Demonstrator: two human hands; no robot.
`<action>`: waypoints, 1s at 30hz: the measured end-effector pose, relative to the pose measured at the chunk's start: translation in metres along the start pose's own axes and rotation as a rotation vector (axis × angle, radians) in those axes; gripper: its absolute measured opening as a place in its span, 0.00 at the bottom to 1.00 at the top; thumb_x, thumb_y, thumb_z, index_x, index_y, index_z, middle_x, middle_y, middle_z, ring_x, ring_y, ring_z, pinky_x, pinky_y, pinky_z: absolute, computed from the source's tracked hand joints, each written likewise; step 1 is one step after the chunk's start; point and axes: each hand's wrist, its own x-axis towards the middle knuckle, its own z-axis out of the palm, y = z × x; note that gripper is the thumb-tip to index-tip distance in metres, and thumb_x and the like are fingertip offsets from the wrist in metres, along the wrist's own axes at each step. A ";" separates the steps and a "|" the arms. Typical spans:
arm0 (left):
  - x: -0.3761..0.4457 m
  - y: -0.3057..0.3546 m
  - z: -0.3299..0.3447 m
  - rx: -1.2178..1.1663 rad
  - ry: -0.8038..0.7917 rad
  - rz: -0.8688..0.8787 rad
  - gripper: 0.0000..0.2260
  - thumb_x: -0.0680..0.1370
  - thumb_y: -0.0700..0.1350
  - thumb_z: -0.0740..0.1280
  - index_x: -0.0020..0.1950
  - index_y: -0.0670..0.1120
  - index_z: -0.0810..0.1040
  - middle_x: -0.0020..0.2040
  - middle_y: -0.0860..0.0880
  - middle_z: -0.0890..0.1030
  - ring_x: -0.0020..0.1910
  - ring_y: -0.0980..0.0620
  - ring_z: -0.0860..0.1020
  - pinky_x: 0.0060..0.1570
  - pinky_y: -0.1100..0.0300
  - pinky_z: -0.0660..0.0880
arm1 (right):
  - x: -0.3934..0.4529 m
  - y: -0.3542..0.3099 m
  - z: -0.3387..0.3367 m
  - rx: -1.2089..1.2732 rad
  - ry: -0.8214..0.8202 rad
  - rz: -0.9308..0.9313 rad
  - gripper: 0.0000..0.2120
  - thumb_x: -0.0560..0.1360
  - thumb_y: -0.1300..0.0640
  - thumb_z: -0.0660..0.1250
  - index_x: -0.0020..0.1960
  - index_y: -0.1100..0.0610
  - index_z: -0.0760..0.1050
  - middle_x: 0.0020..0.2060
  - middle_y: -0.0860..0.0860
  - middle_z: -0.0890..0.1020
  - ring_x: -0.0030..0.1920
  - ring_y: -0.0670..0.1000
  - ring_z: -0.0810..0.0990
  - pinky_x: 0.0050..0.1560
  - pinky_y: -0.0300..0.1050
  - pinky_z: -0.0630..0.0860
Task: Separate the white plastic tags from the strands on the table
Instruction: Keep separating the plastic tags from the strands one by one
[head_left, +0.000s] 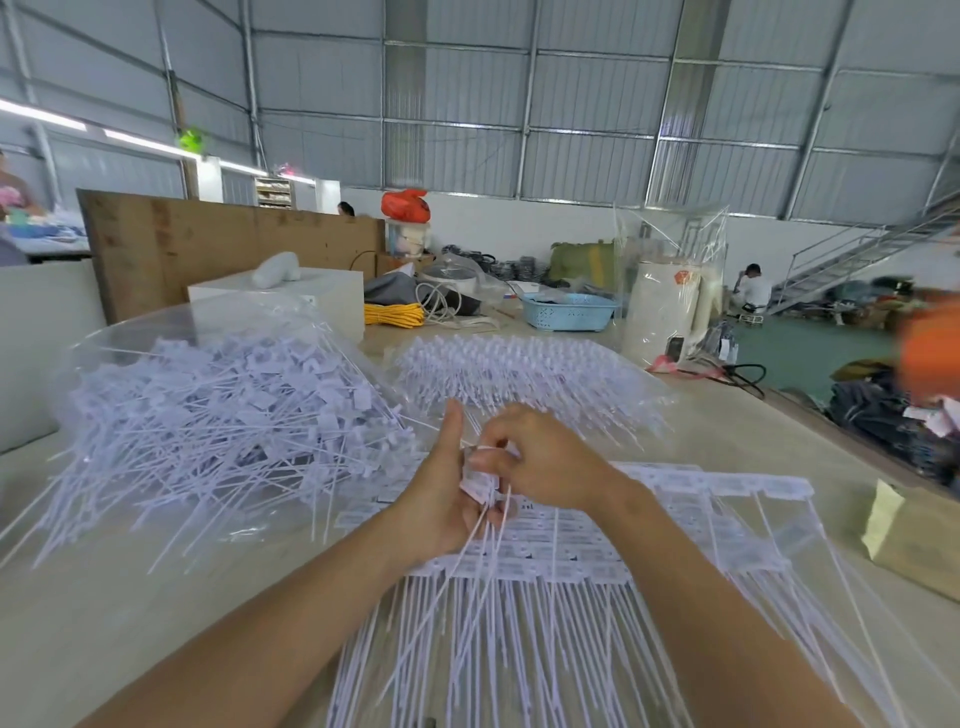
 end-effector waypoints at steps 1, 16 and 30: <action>0.000 0.000 0.000 0.002 -0.008 0.003 0.32 0.76 0.68 0.51 0.53 0.41 0.77 0.33 0.43 0.78 0.27 0.49 0.74 0.23 0.62 0.69 | 0.001 0.005 0.005 -0.010 0.022 0.006 0.11 0.76 0.57 0.66 0.44 0.65 0.77 0.42 0.61 0.76 0.45 0.56 0.73 0.47 0.48 0.70; 0.006 -0.014 -0.001 0.150 0.171 0.047 0.07 0.80 0.43 0.64 0.46 0.40 0.75 0.31 0.43 0.80 0.22 0.53 0.74 0.21 0.65 0.69 | -0.042 0.053 -0.063 -0.047 -0.407 0.545 0.10 0.76 0.50 0.67 0.45 0.56 0.79 0.33 0.50 0.80 0.30 0.47 0.75 0.34 0.38 0.73; 0.007 0.007 -0.009 -0.152 0.095 0.026 0.26 0.80 0.60 0.54 0.43 0.38 0.75 0.29 0.40 0.76 0.19 0.50 0.72 0.18 0.68 0.66 | -0.020 -0.023 -0.063 0.258 -0.095 0.129 0.06 0.75 0.56 0.68 0.43 0.58 0.80 0.23 0.45 0.74 0.25 0.41 0.71 0.26 0.32 0.69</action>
